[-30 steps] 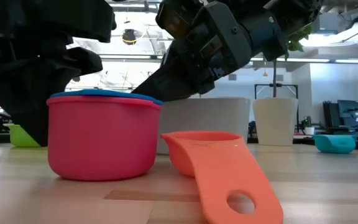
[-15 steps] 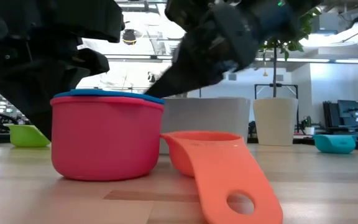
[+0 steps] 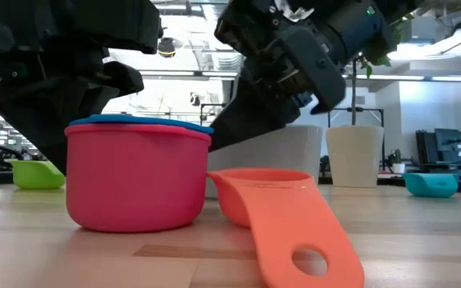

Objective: Nest measuring cups in basket
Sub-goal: Stack the blue measuring cup on top of the red measuring cup

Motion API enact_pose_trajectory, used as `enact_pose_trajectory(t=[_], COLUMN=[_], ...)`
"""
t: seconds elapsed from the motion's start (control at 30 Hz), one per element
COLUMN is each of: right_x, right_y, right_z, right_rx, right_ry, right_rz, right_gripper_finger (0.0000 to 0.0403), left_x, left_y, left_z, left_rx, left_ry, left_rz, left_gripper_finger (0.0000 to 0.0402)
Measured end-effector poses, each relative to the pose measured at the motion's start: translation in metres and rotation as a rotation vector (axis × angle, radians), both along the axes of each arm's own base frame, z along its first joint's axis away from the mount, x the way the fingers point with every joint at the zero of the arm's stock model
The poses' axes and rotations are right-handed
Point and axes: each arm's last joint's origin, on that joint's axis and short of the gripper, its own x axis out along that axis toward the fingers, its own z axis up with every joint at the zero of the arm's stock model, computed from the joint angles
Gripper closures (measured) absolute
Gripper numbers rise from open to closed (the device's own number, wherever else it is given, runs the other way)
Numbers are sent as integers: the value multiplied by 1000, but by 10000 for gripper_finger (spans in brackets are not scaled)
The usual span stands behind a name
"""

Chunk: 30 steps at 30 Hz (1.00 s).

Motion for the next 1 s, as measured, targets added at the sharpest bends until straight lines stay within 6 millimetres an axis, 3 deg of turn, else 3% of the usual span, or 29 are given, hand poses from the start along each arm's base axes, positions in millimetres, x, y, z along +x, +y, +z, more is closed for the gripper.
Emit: enact_pose_trajectory(t=[0.23, 0.6, 0.8, 1.0], right_x=[5, 7, -8, -14], right_y=[-4, -17, -2, 12], right_z=[4, 5, 19, 14], right_rx=[20, 4, -2, 5], right_ry=[-42, -30, 24, 52], right_rz=[80, 45, 37, 64], right_gripper_finger=[394, 394, 394, 394], left_x=[2, 12, 11, 12], left_y=[3, 17, 18, 18], left_z=[0, 1, 1, 1], left_rx=[29, 81, 79, 108], left_ry=[8, -18, 4, -23], left_rz=[-62, -75, -75, -76], left_gripper_finger=[388, 388, 388, 388])
